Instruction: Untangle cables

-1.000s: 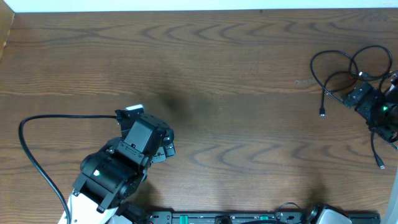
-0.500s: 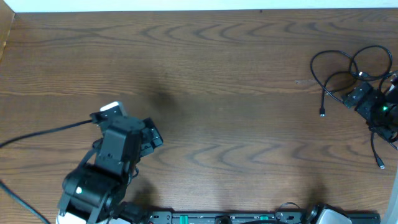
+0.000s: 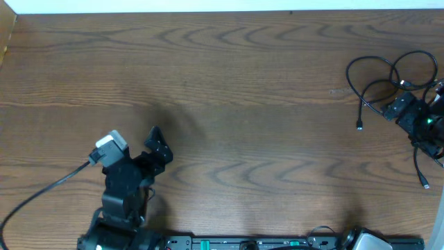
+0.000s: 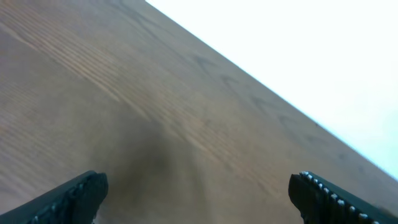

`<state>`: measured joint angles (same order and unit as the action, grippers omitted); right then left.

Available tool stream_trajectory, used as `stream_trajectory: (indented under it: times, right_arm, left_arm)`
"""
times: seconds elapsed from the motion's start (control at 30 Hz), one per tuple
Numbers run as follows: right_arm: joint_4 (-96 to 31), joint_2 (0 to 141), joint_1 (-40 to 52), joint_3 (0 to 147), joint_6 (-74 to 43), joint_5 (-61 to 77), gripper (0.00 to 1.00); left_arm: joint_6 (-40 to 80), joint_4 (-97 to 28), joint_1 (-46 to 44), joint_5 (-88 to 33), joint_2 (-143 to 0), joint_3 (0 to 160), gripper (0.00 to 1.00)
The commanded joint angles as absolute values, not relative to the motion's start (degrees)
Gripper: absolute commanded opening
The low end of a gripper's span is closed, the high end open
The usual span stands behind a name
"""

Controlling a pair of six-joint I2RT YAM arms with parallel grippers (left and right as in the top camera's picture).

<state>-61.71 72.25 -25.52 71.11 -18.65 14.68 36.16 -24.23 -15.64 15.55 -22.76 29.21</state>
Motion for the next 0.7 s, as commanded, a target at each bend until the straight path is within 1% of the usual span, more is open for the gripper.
stream_trajectory:
  times: [0.0, 0.1, 0.3, 0.47, 0.57, 0.67]
  right_arm:
    - [-61.8, 71.9, -25.1, 71.5, -18.6, 15.2, 0.99]
    - [-61.8, 71.9, -25.1, 71.5, -18.6, 15.2, 0.99]
    - [-61.8, 71.9, -25.1, 71.5, -18.6, 15.2, 0.99]
    - [-61.8, 71.9, -25.1, 71.5, -18.6, 15.2, 0.99]
    - [-61.8, 71.9, -25.1, 71.5, -18.6, 15.2, 0.99]
    - [-61.8, 71.9, -25.1, 71.5, -18.6, 15.2, 0.99]
  left_arm:
    - [33.1, -19.0, -13.9, 14.3, -18.6, 24.2, 0.97]
    - [28.6, -12.3, -12.8, 12.4, -15.8, 20.1, 0.97]
    - [24.3, -2.1, -10.8, 11.4, -10.5, 12.6, 0.97]
    - [17.3, 9.8, -7.1, 2.3, -6.7, 5.4, 0.97]
    - [15.4, 16.1, -5.5, -1.0, -4.2, 1.0, 0.97]
    - [13.7, 15.1, -5.0, -1.5, -2.1, 0.2, 0.97]
